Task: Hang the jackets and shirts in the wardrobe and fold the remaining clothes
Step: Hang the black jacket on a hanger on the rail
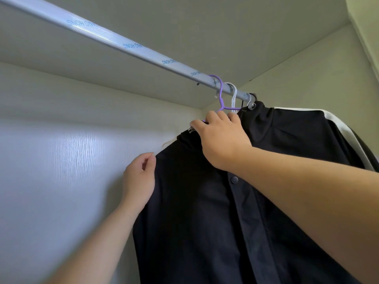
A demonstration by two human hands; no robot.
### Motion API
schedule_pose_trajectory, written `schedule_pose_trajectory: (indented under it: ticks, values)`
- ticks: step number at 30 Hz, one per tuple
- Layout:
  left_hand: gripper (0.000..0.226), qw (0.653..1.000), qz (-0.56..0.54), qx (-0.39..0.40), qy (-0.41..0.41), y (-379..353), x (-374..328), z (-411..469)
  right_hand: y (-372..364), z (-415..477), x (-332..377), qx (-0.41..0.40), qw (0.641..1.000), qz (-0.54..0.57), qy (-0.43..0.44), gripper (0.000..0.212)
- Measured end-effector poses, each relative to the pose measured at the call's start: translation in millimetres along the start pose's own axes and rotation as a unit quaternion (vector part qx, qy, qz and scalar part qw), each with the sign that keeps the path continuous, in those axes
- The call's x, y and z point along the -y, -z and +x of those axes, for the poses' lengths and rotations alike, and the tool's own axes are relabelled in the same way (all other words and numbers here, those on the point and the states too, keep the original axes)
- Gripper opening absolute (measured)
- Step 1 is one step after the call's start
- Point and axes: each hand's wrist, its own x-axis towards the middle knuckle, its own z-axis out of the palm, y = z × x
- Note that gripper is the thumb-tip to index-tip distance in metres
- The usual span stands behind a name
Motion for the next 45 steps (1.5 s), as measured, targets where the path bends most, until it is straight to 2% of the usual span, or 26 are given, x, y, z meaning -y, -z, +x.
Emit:
schedule_pose_trajectory:
  ticks: [1, 5, 8, 11, 15, 17, 20, 22, 23, 26, 28, 29, 33, 37, 40, 45]
  values:
    - [0.018, 1.0, 0.019, -0.012, -0.008, 1, -2, 0, 0, -2, -3, -0.009, 1.0, -0.004, 0.006, 0.043]
    - [0.029, 0.995, 0.079, -0.016, -0.051, 1, -9, 5, 4, -9, -24, -0.089, 0.996, -0.017, -0.008, 0.034]
    - [0.028, 0.981, 0.186, -0.001, -0.059, -4, -20, 16, 9, -13, -50, -0.135, 0.989, -0.029, -0.051, 0.036]
    - [0.032, 0.966, 0.243, 0.048, -0.067, -15, -49, 29, 13, -18, -75, -0.102, 0.987, -0.041, -0.119, 0.039]
    - [0.053, 0.984, 0.087, 0.14, 0.065, -33, -105, 59, 27, -13, -100, 0.008, 0.97, 0.042, -0.24, 0.045]
    - [0.061, 0.958, 0.031, 0.23, 0.171, -40, -128, 78, 35, -5, -112, 0.075, 0.951, 0.103, -0.281, 0.046]
    - [0.074, 0.864, 0.072, 0.422, 0.266, -46, -156, 98, 47, 11, -126, 0.128, 0.93, 0.152, -0.31, 0.052]
    - [0.064, 0.815, 0.098, 0.498, 0.279, -51, -163, 109, 53, 20, -132, 0.151, 0.914, 0.181, -0.331, 0.05]
    - [0.054, 0.807, 0.092, 0.511, 0.282, -54, -164, 113, 55, 23, -135, 0.167, 0.905, 0.196, -0.339, 0.049]
    - [0.028, 0.816, 0.04, 0.499, 0.289, -57, -156, 123, 62, 30, -144, 0.262, 0.861, 0.261, -0.348, 0.04]
    - [0.021, 0.813, 0.002, 0.493, 0.31, -57, -150, 124, 64, 33, -145, 0.335, 0.814, 0.33, -0.342, 0.032]
    - [0.021, 0.809, -0.008, 0.493, 0.319, -57, -147, 124, 65, 36, -146, 0.344, 0.803, 0.352, -0.336, 0.033]
    - [0.026, 0.807, -0.019, 0.493, 0.324, -57, -142, 124, 62, 42, -141, 0.301, 0.815, 0.368, -0.331, 0.015]
    - [0.031, 0.817, 0.025, 0.486, 0.308, -53, -142, 123, 57, 39, -143, 0.302, 0.792, 0.39, -0.359, 0.014]
    - [0.03, 0.84, 0.097, 0.44, 0.302, -47, -142, 123, 54, 36, -143, 0.316, 0.779, 0.383, -0.382, 0.013]
    - [0.026, 0.855, 0.238, 0.39, 0.247, -39, -147, 119, 52, 32, -138, 0.32, 0.798, 0.326, -0.394, 0.018]
